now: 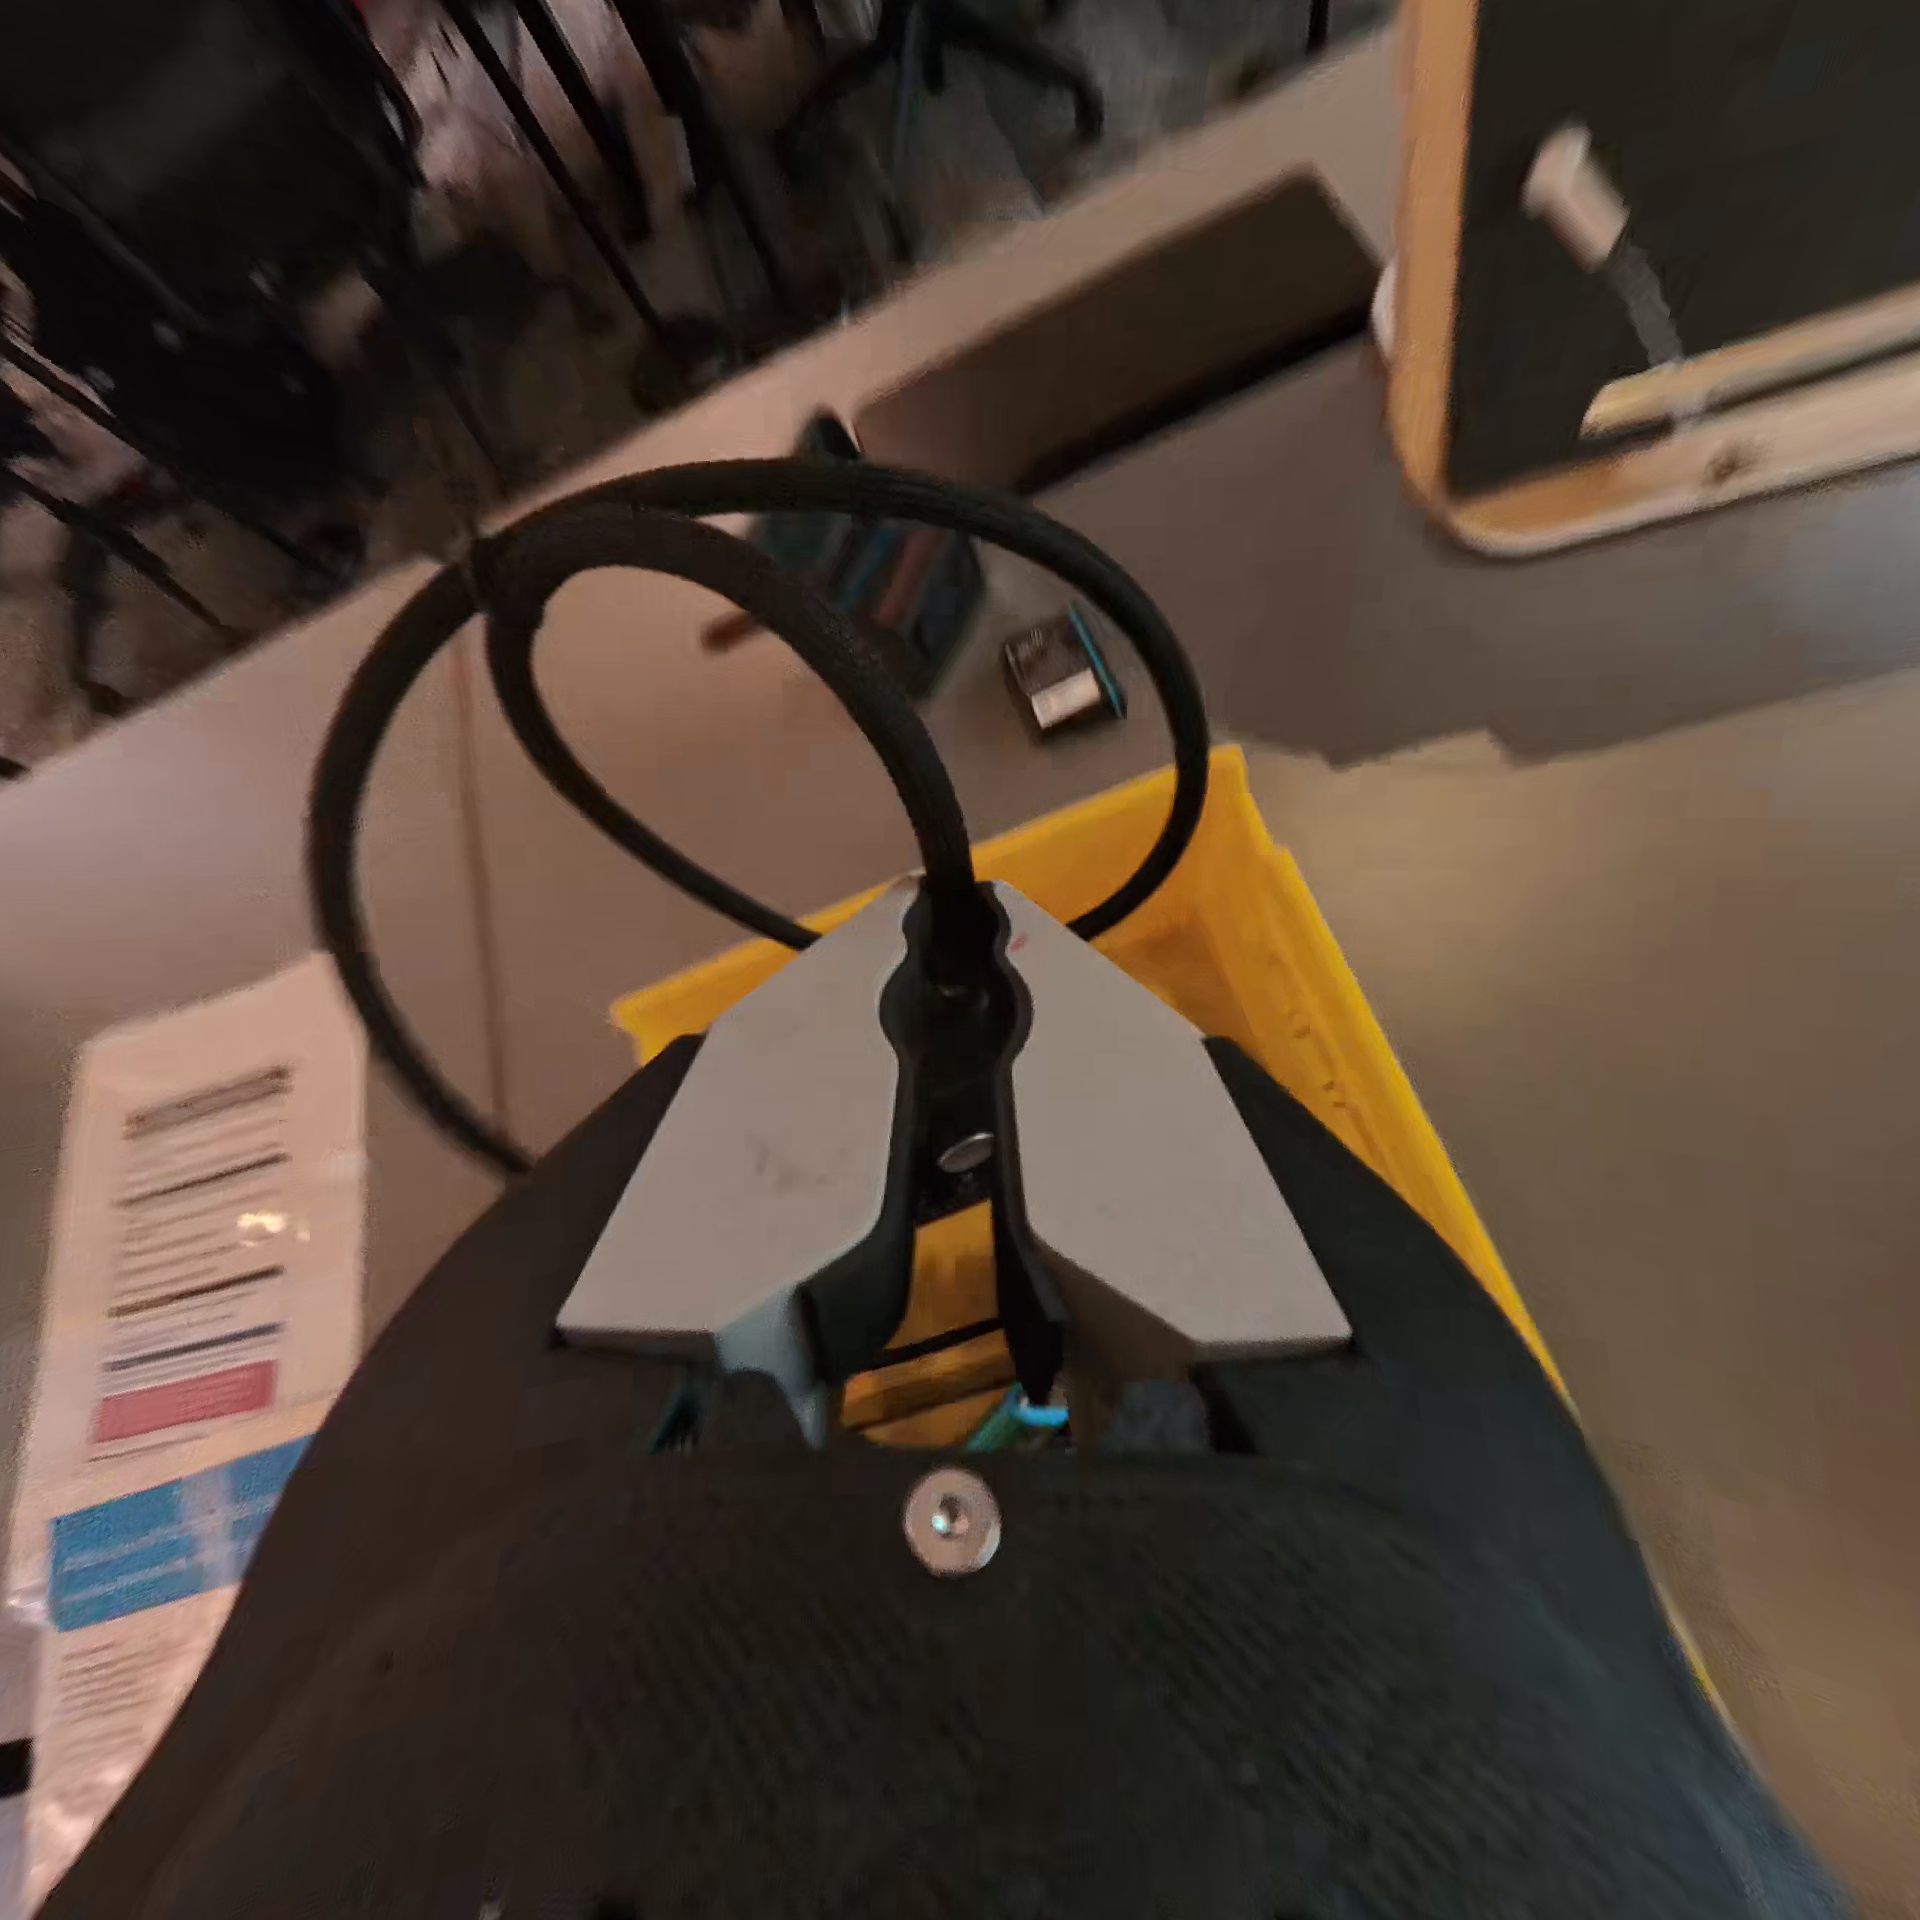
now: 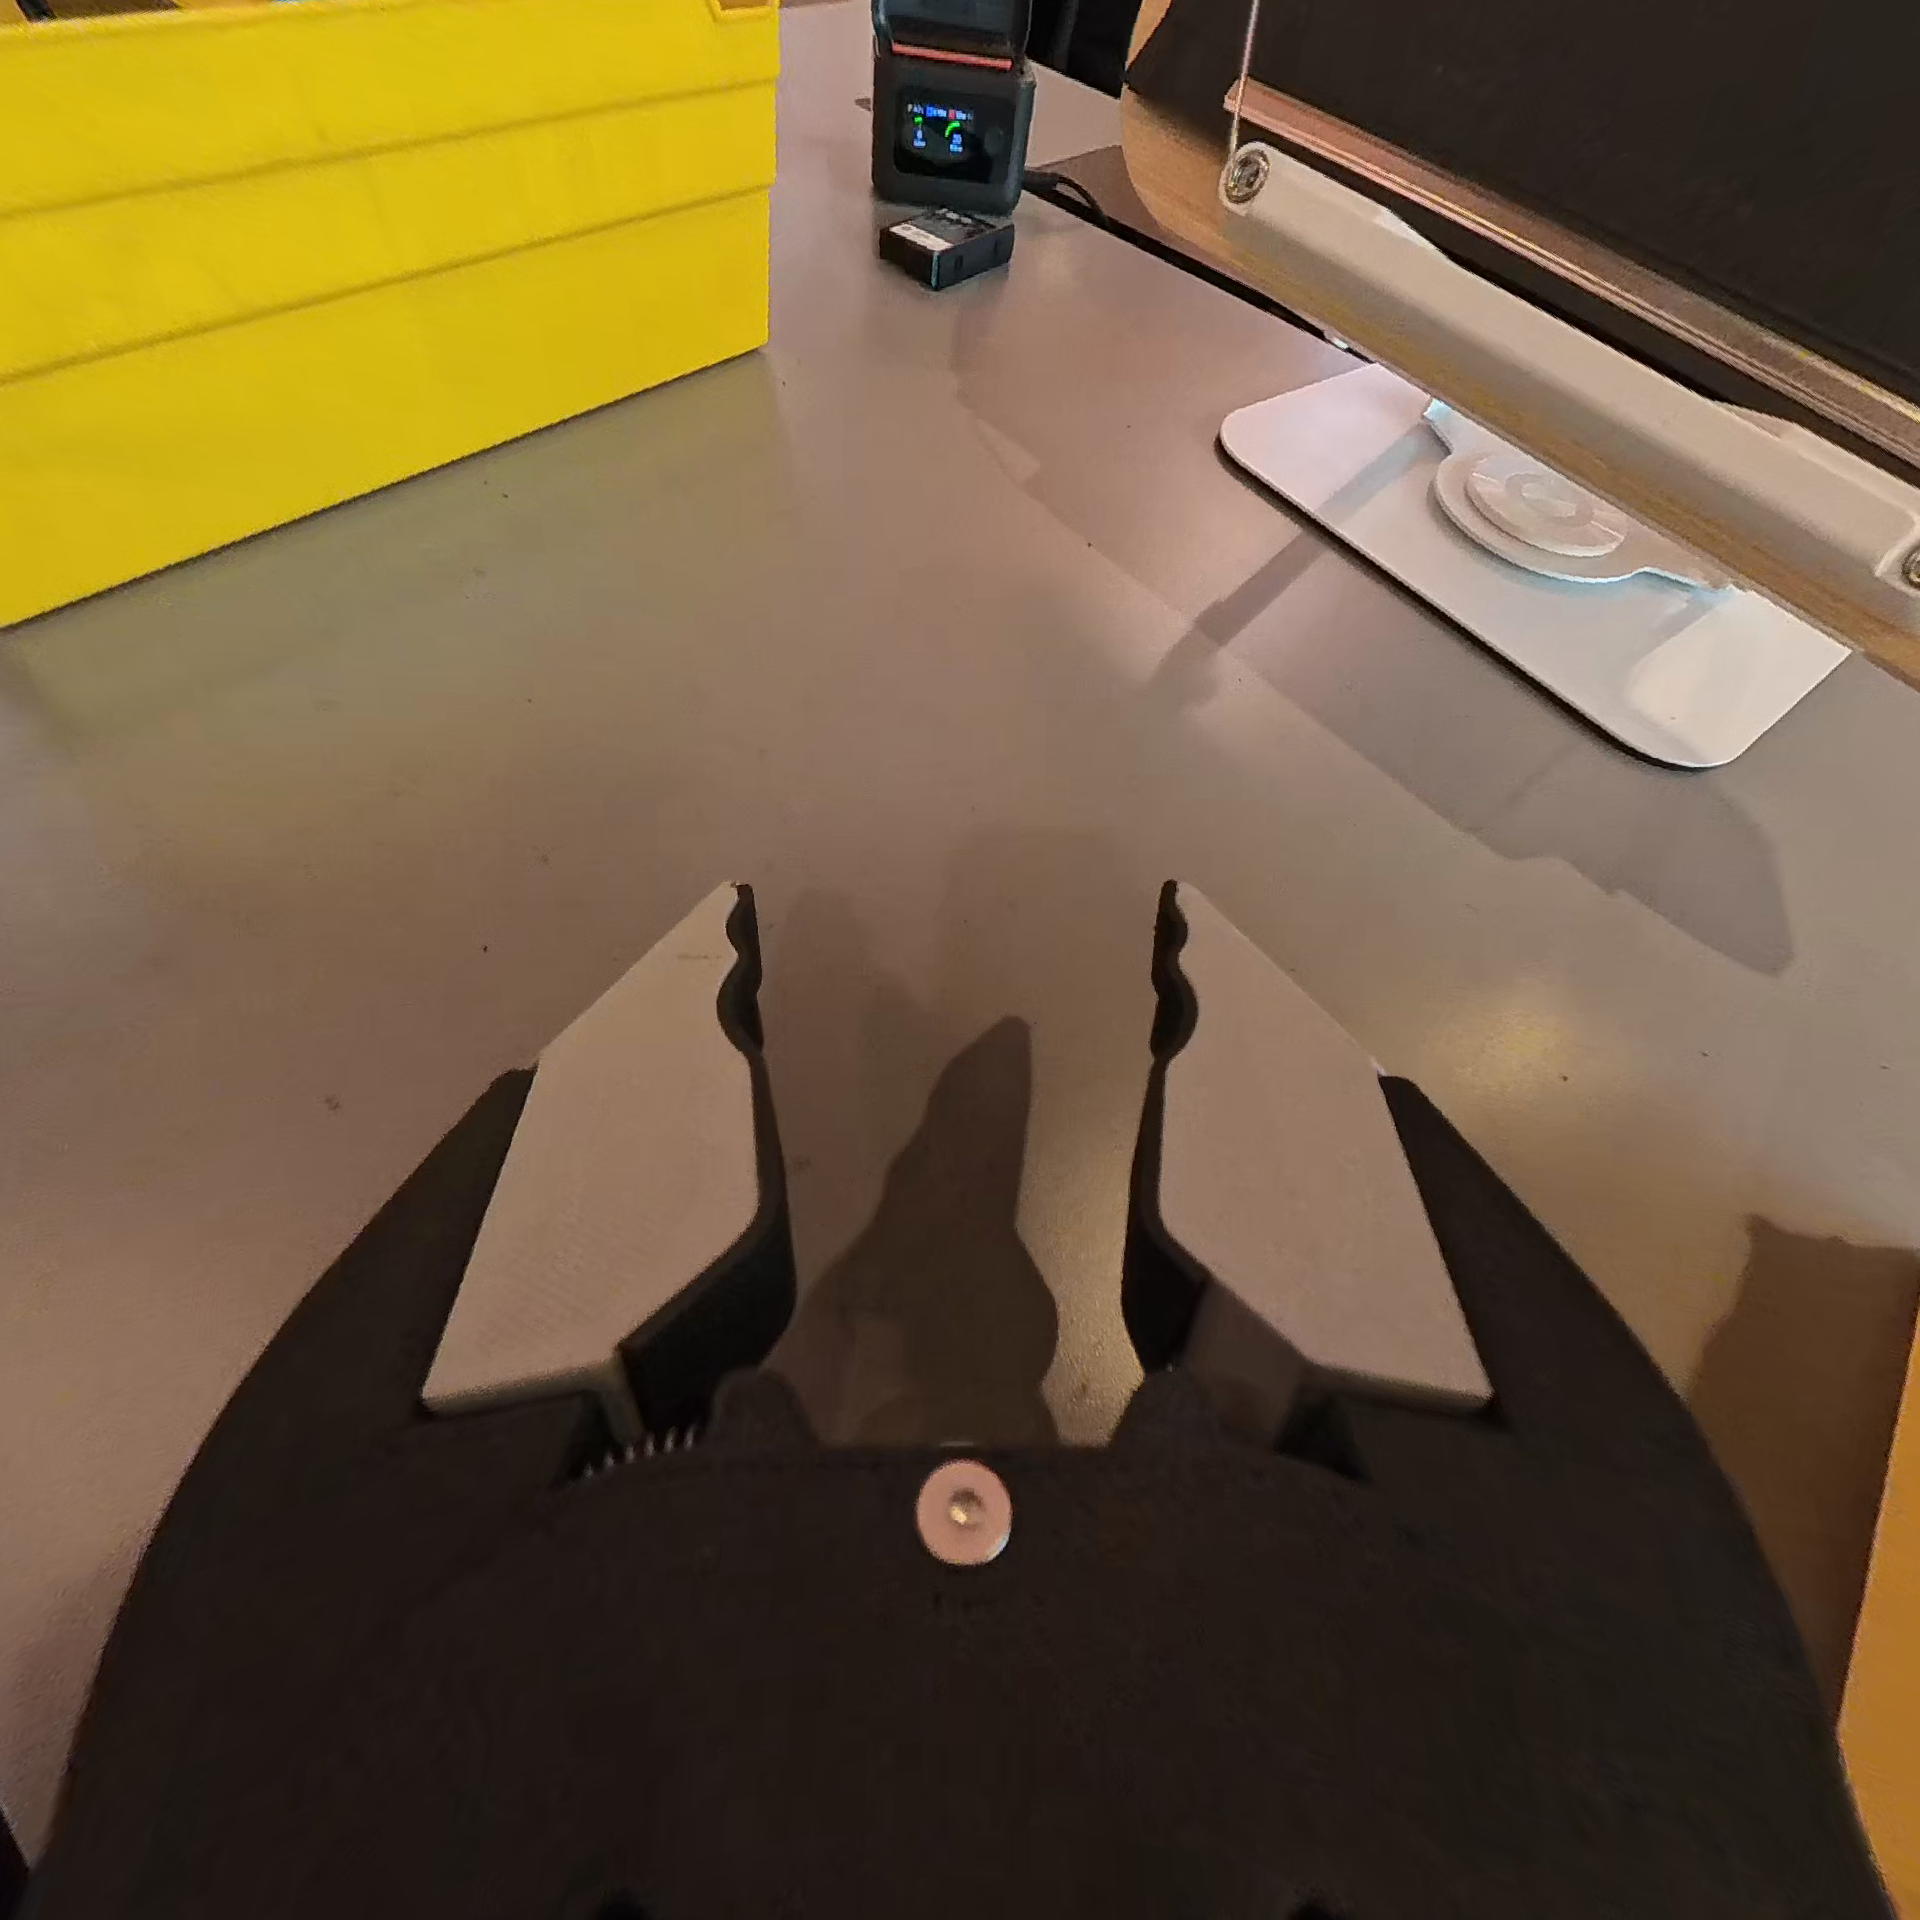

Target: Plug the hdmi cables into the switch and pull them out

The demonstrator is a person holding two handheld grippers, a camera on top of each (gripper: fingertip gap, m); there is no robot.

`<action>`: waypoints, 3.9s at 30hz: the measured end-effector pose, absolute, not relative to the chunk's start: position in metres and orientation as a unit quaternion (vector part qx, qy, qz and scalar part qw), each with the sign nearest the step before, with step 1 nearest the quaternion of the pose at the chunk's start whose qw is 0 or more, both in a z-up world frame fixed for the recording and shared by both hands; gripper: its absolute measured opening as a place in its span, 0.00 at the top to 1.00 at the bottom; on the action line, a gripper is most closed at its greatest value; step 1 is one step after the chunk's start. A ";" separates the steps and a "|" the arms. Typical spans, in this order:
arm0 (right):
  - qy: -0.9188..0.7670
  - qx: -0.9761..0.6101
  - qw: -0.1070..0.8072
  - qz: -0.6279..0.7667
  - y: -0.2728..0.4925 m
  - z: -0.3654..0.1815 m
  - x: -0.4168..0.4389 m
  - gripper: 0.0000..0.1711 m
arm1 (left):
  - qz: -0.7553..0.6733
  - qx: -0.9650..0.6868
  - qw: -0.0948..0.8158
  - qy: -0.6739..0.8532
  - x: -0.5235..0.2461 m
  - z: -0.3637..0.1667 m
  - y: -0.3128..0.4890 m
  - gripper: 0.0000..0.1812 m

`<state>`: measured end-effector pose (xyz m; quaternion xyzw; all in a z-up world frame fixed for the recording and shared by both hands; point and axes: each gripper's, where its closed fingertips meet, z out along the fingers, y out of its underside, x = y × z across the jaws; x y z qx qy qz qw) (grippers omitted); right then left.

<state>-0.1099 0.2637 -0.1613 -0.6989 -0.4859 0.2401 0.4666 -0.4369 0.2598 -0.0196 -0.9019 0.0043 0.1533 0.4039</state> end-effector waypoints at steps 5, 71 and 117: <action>-0.492 -0.696 0.472 0.224 0.264 -0.162 -0.110 0.57 | 0.130 -0.848 0.513 0.031 -0.397 0.121 0.239 0.97; -0.472 -0.646 0.469 0.374 0.240 -0.135 -0.106 0.58 | -0.029 -0.847 0.531 -0.003 -0.334 -0.129 0.109 0.73; -0.472 -0.650 0.460 0.378 0.241 -0.136 -0.107 0.61 | 0.068 -0.913 0.403 0.010 -0.379 -0.148 0.061 0.77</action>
